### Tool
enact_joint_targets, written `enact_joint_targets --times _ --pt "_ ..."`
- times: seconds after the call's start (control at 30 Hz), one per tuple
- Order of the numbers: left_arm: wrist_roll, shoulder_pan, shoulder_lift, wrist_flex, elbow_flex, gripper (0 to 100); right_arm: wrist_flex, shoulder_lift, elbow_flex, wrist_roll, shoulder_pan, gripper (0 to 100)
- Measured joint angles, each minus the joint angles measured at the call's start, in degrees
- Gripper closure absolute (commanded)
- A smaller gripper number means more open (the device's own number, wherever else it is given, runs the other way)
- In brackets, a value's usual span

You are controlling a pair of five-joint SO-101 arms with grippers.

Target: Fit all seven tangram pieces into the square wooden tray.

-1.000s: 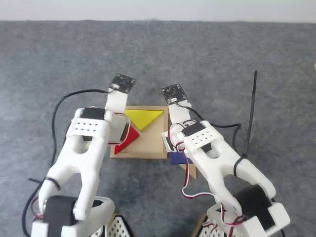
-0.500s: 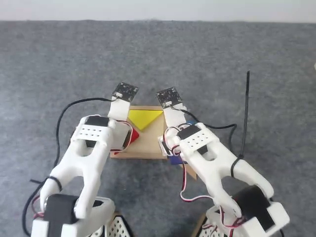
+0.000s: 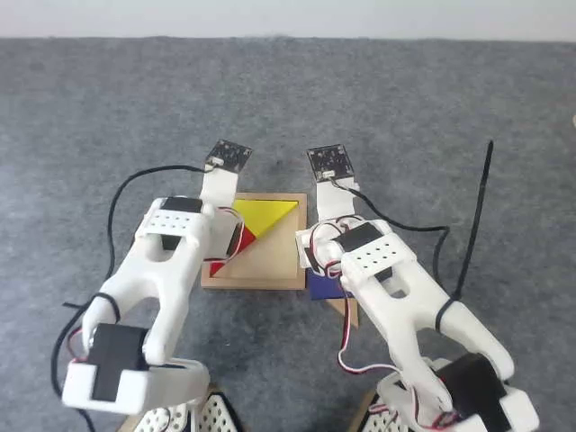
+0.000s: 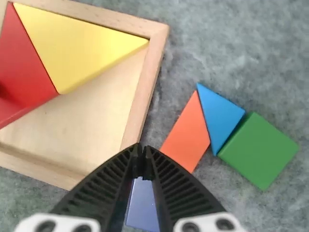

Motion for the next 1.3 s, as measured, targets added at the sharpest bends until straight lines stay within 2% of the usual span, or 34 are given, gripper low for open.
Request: enact_joint_targets --times 0.1,0.2,0.5,0.67,0.77,1.0,1.13,1.2,1.3 --pt "0.00 0.00 -0.35 -0.18 0.26 99 0.00 0.00 0.00 0.00 0.09 99.0" --pt "0.00 0.18 -4.40 -4.13 4.40 99 0.00 0.00 0.00 0.00 0.09 99.0" --pt "3.60 0.00 -31.74 -11.08 22.33 99 0.00 0.00 0.00 0.00 0.09 99.0" --pt "4.84 -4.04 -35.78 -11.25 23.12 99 5.10 -1.32 -0.09 1.41 0.00 99.0" --pt "4.84 -5.10 -36.04 -11.25 23.47 99 9.32 -5.89 -0.09 5.19 0.00 99.0" --pt "4.84 -5.36 -36.13 -11.25 23.47 99 13.63 -23.74 7.21 20.04 0.00 98.9" --pt "4.84 -5.36 -36.13 -11.25 23.47 99 13.98 -32.79 11.52 31.21 3.87 98.5" --pt "4.84 -5.36 -36.13 -11.25 23.47 99 14.07 -34.29 12.31 35.60 7.65 93.9" --pt "4.84 -5.36 -36.13 -11.25 23.47 99 14.07 -33.67 12.48 37.01 13.27 83.5"
